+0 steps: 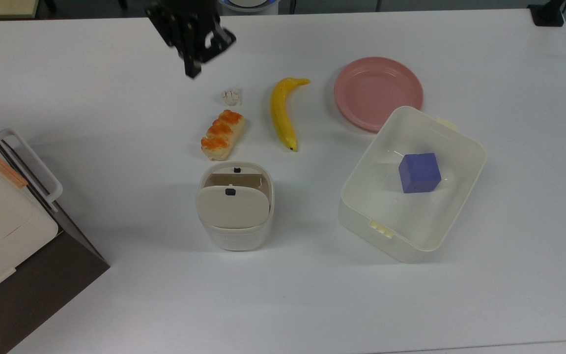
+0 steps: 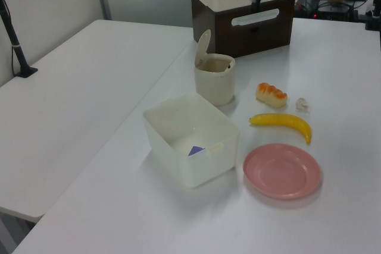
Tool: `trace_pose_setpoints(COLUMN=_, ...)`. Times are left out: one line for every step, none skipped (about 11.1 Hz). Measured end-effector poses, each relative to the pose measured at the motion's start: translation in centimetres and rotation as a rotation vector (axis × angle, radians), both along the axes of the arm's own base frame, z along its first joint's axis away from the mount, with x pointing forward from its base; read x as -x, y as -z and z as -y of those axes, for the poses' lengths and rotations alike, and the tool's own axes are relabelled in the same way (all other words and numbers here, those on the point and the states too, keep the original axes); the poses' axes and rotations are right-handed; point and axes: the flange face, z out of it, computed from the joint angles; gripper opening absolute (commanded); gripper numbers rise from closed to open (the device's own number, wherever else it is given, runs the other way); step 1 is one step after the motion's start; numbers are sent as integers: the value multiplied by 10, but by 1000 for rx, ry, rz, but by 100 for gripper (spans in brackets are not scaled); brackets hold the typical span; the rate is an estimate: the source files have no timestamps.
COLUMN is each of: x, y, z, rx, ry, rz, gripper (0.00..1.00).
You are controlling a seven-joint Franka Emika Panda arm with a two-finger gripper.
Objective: Open the trash can
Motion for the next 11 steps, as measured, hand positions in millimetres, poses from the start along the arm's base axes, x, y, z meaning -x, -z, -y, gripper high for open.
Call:
trace_pose_setpoints(x=16, y=-9, z=9, rx=7, ry=-56, rz=-32, gripper=2)
trace_pose_setpoints(x=31, y=-18, z=18, rx=-2, ry=-101, rz=-55, gripper=2)
trace_pose_setpoints(x=46, y=-26, z=27, rx=-15, ry=-149, rz=-82, gripper=2)
trace_pose_setpoints(x=59, y=-32, z=33, rx=-20, ry=-205, rz=-109, gripper=5)
trace_pose_setpoints(x=70, y=-36, z=40, rx=-16, ry=-257, rz=-123, gripper=35)
trace_pose_setpoints(x=78, y=-37, z=47, rx=-11, ry=-302, rz=-129, gripper=97)
trace_pose_setpoints(x=84, y=-38, z=53, rx=-12, ry=-335, rz=-132, gripper=100)
trace_pose_setpoints(x=87, y=-39, z=55, rx=-14, ry=-347, rz=-132, gripper=100)
trace_pose_setpoints(x=88, y=-39, z=55, rx=-14, ry=-355, rz=-132, gripper=100)
trace_pose_setpoints(x=88, y=-39, z=53, rx=-14, ry=-363, rz=-132, gripper=100)
trace_pose_setpoints(x=88, y=-40, z=51, rx=-13, ry=-366, rz=-131, gripper=100)
